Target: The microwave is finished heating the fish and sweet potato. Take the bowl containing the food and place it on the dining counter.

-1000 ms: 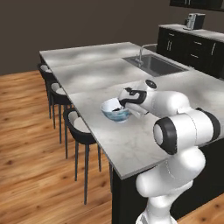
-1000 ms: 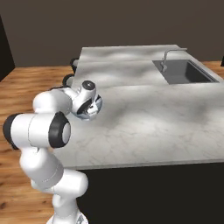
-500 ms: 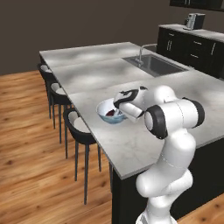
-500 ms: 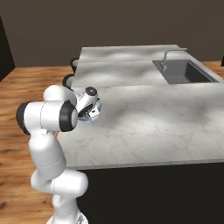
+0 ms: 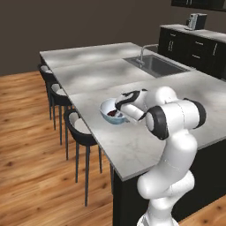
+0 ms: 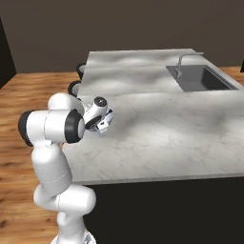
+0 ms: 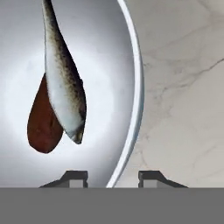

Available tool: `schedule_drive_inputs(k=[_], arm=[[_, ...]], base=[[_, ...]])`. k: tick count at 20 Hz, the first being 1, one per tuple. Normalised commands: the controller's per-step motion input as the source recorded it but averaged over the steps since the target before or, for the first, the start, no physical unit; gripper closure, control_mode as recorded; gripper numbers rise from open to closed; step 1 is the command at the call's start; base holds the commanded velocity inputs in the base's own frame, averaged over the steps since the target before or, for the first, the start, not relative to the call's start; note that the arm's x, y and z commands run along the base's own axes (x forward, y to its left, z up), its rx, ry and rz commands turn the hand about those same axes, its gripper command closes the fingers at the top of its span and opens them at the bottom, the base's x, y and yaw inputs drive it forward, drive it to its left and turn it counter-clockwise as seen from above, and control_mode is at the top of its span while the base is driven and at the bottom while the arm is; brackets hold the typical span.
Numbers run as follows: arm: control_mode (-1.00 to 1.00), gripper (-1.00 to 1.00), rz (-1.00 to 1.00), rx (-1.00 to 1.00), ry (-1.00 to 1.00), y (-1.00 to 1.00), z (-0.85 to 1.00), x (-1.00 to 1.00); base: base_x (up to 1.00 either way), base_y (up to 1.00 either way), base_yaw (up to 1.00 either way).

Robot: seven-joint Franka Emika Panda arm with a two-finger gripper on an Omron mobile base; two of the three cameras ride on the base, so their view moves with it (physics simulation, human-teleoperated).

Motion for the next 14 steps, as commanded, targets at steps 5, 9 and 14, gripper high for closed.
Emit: schedule_drive_inputs(k=[5, 9, 14], arm=[[-1.00, -1.00, 0.00, 0.07, -0.12, -0.08, 0.66, -0.72], [-1.00, -1.00, -0.08, 0.07, -0.18, -0.05, 0.99, -0.86], [-1.00, -1.00, -0.09, 0.12, -0.21, -0.33, 1.00, -1.00]], base=[[0.00, 0.00, 0.00], [0.00, 0.00, 0.00], [0.00, 0.00, 0.00]])
